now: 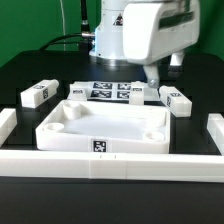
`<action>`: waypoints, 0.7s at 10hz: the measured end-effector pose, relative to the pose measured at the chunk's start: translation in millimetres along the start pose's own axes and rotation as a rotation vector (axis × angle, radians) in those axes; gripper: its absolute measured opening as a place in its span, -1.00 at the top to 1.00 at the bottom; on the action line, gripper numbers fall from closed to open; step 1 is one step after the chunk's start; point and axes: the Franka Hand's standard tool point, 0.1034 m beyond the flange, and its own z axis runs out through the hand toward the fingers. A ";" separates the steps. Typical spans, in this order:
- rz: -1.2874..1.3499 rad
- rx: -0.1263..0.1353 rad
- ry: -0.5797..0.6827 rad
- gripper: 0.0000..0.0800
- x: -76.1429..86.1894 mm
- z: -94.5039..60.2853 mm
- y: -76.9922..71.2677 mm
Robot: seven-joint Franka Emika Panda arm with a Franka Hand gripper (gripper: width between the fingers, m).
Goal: Assemble desk
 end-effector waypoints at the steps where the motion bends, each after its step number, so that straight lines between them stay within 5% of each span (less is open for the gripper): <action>1: 0.003 0.008 -0.008 -0.63 -7.6 1.4 1.6; 5: -0.033 0.000 -0.004 -0.63 -9.0 2.1 3.0; 6: -0.162 -0.028 0.008 -0.63 -20.3 7.4 3.1; 7: -0.188 -0.027 0.006 -0.63 -32.9 14.3 -2.1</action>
Offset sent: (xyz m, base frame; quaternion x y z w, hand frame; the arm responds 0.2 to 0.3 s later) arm 0.0000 0.0000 0.0000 0.0000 0.0000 0.0000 1.0000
